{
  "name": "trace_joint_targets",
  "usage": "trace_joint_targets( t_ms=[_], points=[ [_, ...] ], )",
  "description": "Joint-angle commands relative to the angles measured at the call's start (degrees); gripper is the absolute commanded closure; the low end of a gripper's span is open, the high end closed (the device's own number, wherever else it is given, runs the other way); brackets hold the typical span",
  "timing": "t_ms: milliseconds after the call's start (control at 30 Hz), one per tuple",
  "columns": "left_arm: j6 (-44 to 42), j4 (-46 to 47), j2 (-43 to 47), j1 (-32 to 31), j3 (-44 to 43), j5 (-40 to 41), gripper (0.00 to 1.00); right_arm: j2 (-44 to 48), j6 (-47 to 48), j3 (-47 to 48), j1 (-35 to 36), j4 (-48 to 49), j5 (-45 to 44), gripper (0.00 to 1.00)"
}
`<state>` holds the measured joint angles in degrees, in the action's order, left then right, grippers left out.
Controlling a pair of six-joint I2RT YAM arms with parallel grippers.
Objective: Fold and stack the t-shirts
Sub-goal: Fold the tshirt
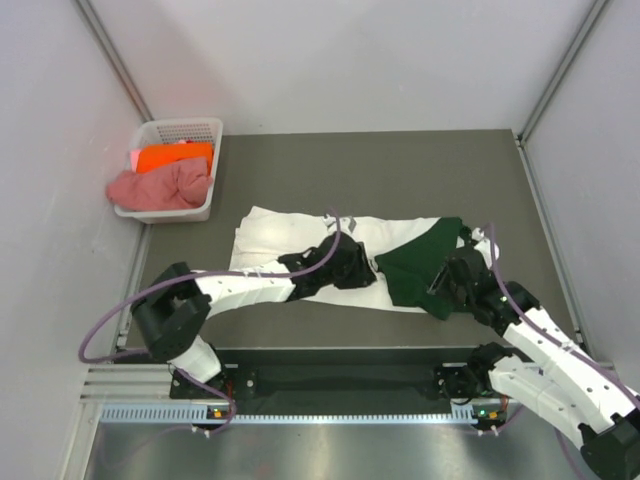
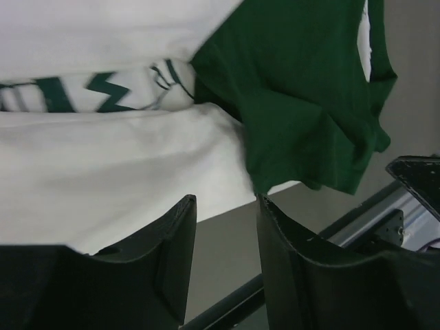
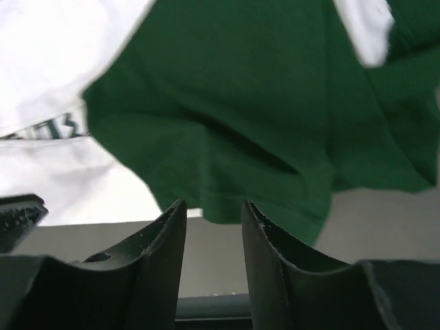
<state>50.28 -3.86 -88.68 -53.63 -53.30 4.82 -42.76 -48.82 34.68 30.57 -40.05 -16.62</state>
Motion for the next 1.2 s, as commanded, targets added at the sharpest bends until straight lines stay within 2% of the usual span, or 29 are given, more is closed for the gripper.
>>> trace_joint_targets(
  t_ms=[0,133,200,600,800,1000,1167],
  points=[
    [7.9,8.7,-5.2,-4.1,-3.1,-2.0,0.55,1.5,-10.1,-1.6,-0.3,-7.3,-4.8,0.63],
    [10.4,10.1,-10.5,-6.3,-6.5,-3.1,0.56,2.2,-11.5,-2.3,-0.3,-9.6,-7.5,0.50],
    [11.1,9.3,-13.0,-7.2,-8.6,-3.2,0.55,1.7,-12.5,-2.0,-0.3,-11.1,-8.4,0.49],
    [12.5,6.8,-18.7,-8.8,-11.5,-3.0,0.63,3.3,-13.4,-3.0,-0.3,-13.0,-10.4,0.49],
    [13.3,4.2,-17.3,-10.9,-10.4,2.7,0.58,2.9,-13.1,-4.6,-0.2,-12.1,-8.9,0.48],
    [12.7,1.5,-16.3,-11.5,-10.3,4.4,0.53,0.5,-12.4,-6.5,-0.4,-9.3,-7.1,0.47],
    [11.1,-1.3,-14.9,-11.5,-10.7,6.8,0.53,-2.2,-12.6,-7.3,-0.3,-8.1,-6.2,0.55]
  ],
)
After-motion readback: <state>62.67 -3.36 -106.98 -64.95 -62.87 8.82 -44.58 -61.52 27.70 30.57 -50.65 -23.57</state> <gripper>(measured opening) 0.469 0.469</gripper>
